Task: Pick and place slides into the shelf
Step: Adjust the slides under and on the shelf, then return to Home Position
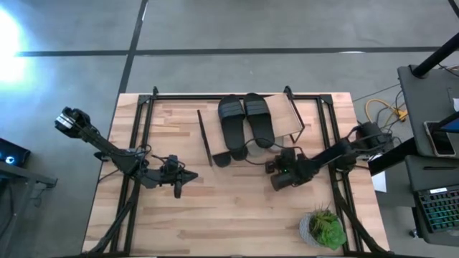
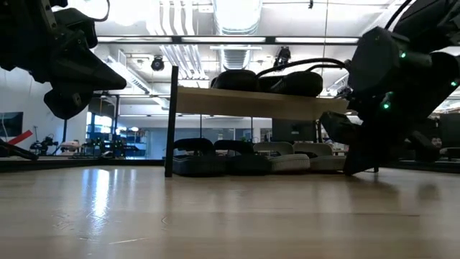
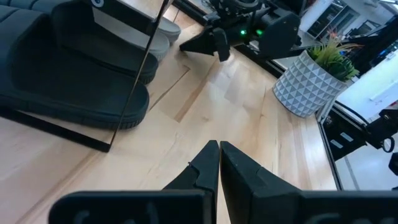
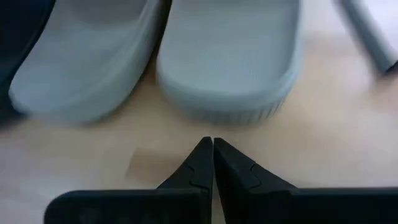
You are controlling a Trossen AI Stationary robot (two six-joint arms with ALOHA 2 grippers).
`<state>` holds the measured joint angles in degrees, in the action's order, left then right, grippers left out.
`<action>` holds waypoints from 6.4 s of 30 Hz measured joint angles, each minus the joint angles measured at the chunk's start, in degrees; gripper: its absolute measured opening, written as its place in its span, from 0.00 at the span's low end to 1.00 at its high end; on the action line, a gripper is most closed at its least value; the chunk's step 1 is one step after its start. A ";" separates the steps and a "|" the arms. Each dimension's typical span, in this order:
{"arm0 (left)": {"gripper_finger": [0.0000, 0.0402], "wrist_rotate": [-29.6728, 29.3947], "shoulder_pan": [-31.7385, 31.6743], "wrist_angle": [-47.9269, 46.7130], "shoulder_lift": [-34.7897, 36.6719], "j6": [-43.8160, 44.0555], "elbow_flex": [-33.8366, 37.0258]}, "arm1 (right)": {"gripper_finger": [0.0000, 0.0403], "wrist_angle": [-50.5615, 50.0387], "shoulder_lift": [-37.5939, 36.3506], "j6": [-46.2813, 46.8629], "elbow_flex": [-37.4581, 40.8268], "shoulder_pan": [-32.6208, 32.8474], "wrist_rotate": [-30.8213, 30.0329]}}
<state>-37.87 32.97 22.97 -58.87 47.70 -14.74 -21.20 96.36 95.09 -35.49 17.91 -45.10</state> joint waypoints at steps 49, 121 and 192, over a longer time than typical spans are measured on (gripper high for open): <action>0.00 15.06 -4.25 20.47 1.03 -5.82 -2.07 | 0.02 9.72 -29.27 -43.18 -20.70 27.06 -7.28; 0.00 26.83 -28.47 -26.14 51.63 -24.06 12.26 | 0.02 22.79 -96.31 -73.56 34.96 -2.66 37.53; 0.00 26.73 -28.48 -22.13 45.40 -24.15 12.53 | 0.02 22.76 -95.08 -72.18 34.96 -2.66 37.53</action>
<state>-11.14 4.49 0.84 -13.47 23.56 -2.21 1.56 1.28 22.92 -0.54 15.25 -7.57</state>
